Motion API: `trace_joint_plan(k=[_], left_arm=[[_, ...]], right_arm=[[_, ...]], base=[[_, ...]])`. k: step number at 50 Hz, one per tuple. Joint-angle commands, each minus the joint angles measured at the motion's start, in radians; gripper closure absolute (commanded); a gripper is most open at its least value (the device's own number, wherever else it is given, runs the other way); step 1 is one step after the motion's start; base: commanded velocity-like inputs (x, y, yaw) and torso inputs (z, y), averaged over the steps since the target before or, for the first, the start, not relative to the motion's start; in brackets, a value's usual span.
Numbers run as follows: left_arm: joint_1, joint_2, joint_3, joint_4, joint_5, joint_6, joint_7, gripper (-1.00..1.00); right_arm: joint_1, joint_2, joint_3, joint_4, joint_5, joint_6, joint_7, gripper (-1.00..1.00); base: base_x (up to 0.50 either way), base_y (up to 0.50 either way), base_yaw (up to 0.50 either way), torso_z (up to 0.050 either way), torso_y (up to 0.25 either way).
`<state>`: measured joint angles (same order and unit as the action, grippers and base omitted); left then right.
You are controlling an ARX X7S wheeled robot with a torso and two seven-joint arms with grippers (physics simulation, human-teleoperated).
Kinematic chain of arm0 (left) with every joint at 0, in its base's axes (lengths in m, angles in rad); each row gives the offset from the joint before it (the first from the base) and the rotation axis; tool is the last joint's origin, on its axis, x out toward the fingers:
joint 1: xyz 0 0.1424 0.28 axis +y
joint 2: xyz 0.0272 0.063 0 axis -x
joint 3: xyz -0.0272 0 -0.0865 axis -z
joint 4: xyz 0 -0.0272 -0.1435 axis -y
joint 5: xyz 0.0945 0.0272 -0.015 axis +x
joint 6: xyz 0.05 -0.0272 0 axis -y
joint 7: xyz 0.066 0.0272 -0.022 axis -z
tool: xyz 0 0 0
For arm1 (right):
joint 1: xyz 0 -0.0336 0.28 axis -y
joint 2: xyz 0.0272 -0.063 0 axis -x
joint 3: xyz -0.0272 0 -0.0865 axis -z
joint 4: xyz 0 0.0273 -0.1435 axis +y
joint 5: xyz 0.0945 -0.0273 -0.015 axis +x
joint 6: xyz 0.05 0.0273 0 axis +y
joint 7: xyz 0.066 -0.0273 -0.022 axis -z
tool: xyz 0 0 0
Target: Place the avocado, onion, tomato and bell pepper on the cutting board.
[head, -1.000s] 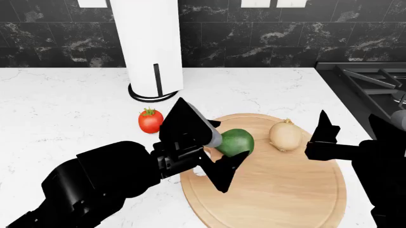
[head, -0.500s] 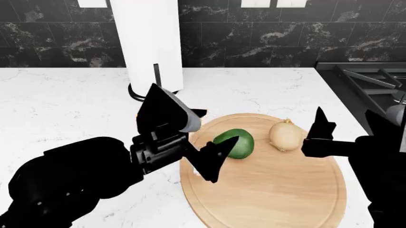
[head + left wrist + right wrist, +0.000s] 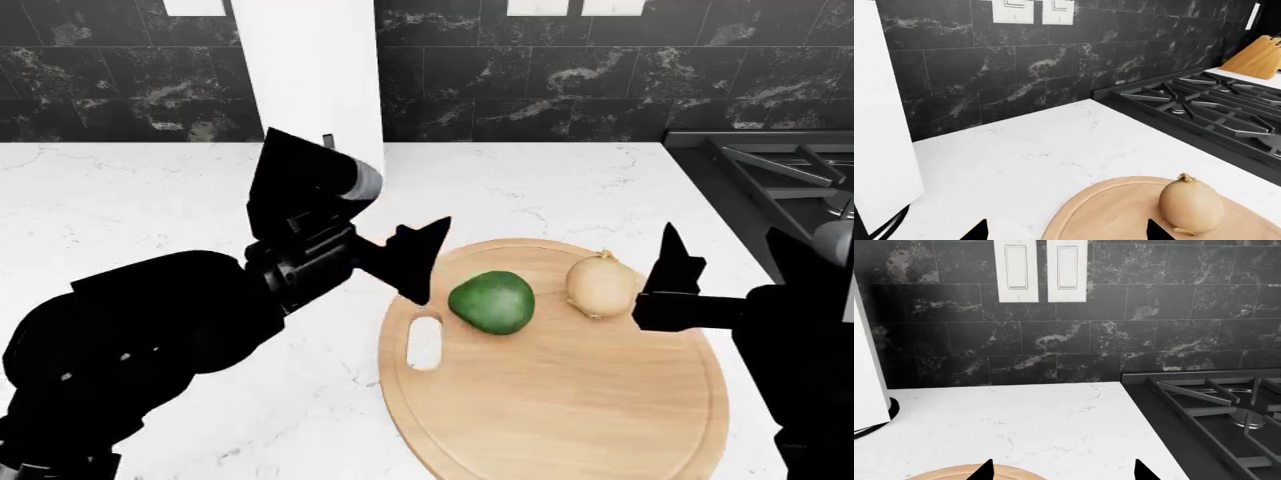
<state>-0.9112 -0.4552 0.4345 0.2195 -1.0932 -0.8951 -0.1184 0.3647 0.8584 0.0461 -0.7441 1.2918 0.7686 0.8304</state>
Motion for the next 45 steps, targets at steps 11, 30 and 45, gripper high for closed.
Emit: trace_joint_plan(k=[11,30,45], left_arm=[[-0.031,0.047,-0.005,-0.186,0.079,0.035,-0.082,-1.0],[0.006,0.067,-0.059,-0.244,0.092,0.042,-0.244,-1.0],[0.037,0.069,-0.086,-0.231,0.075,0.028,-0.333,-1.0]], right_arm=[[-0.005,0.004,0.0,-0.005,-0.003,-0.003,0.006,-1.0],[0.011,0.002,-0.013,0.002,-0.005,-0.003,-0.006,-1.0],[0.001,0.0,-0.013,0.006,-0.021,-0.018,-0.033,-1.0]], base=[[0.0,0.0,0.0,0.0,0.0],[0.0,0.0,0.0,0.0,0.0],[0.0,0.0,0.0,0.0,0.0]])
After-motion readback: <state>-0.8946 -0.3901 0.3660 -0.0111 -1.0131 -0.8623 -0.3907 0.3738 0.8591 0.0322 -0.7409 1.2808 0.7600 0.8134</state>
